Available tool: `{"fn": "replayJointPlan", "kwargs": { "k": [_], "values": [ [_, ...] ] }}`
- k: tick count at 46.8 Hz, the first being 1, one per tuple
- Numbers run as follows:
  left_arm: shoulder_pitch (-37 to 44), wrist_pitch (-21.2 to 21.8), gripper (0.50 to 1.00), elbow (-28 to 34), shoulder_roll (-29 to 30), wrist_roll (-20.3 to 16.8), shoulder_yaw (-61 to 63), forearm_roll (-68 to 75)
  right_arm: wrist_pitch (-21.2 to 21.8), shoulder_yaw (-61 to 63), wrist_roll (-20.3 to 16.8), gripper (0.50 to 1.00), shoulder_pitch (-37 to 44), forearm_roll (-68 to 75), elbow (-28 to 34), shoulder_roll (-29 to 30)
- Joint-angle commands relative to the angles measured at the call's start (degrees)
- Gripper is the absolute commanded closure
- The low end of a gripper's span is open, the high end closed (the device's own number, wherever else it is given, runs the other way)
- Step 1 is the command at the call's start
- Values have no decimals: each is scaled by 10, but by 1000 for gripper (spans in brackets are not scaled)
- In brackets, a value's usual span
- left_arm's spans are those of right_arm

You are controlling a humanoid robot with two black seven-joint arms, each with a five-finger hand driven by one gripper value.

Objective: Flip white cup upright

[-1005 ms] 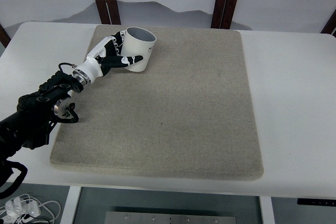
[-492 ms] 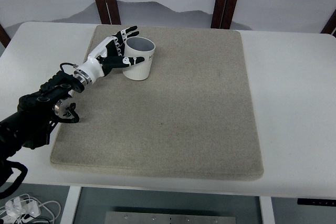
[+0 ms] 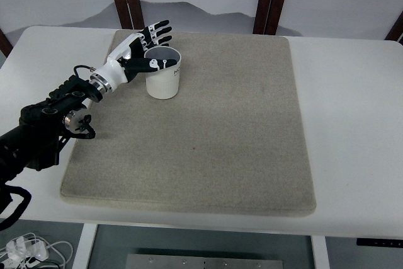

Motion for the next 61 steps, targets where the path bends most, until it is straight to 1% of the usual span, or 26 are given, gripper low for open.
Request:
{"fn": "replayJointPlan", "kwargs": {
  "k": [1, 14, 28, 33, 40, 50, 61],
  "values": [
    [-6, -9, 504, -1, 3, 0, -3, -2, 0, 0, 0, 548, 0, 0, 0, 0],
    [-36, -36, 504, -2, 27, 0, -12, -13, 0, 0, 0, 548, 0, 0, 0, 0],
    [-89, -42, 504, 7, 47, 0, -24, -57, 0, 1, 0, 548, 0, 0, 0, 0],
    [-101, -42, 504, 11, 48, 0, -24, -91, 0, 0, 0, 548, 0, 0, 0, 0],
    [-108, -42, 504, 34, 47, 0, -24, -138, 0, 0, 0, 548, 0, 0, 0, 0],
    [-106, -40, 504, 75, 47, 0, -25, -266, 0, 0, 0, 548, 0, 0, 0, 0],
    [-97, -28, 504, 91, 47, 0, -41, -364, 0, 0, 0, 548, 0, 0, 0, 0]
  ]
}}
